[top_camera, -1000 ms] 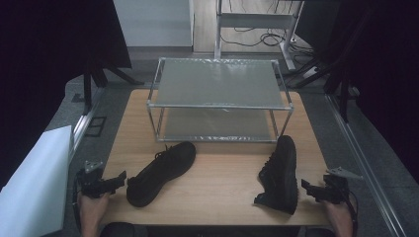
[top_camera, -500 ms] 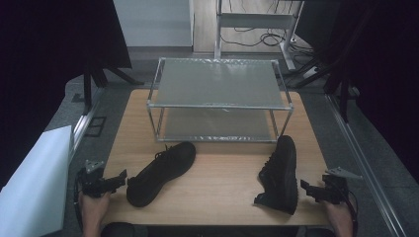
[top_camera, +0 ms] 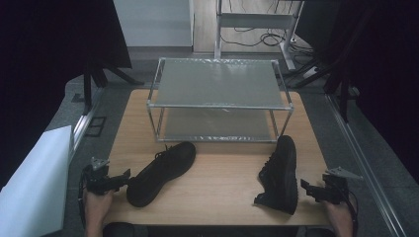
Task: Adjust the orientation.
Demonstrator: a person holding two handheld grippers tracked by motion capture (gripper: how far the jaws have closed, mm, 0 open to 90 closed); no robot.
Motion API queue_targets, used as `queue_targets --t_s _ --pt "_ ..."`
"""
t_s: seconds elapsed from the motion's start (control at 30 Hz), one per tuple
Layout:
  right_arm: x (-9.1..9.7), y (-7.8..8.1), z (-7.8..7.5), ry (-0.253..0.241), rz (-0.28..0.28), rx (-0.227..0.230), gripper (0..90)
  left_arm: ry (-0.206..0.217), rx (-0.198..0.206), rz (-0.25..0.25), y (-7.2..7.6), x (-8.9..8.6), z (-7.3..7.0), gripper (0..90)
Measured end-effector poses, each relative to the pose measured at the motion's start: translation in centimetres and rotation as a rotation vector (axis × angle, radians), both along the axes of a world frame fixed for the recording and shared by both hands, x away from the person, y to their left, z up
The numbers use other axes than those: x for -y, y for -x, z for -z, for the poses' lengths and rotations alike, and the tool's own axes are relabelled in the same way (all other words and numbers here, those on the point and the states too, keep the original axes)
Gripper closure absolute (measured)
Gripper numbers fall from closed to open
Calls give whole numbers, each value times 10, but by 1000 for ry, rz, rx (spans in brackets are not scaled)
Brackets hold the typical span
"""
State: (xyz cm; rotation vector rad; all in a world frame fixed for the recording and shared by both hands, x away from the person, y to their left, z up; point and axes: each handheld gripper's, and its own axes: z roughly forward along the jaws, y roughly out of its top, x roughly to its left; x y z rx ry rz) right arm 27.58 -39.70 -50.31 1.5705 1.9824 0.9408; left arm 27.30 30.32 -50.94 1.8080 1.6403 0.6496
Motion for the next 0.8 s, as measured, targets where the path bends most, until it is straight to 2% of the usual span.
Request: queue_targets --t_s 0.03,0.23,0.33,0.6,0.8 --pt "0 0 0 1 -1 1 78 -11 -9 23 -1 5 0 0" --pt "0 0 -1 2 -2 3 81 -12 -11 48 0 11 -2 4" --pt "0 1 -1 4 -2 4 83 6 -9 56 1 12 -3 13" --pt "0 1 -1 7 3 10 86 -28 -24 114 9 30 -8 18" --pt "0 1 -3 8 9 17 88 -43 -53 188 12 50 -9 15"
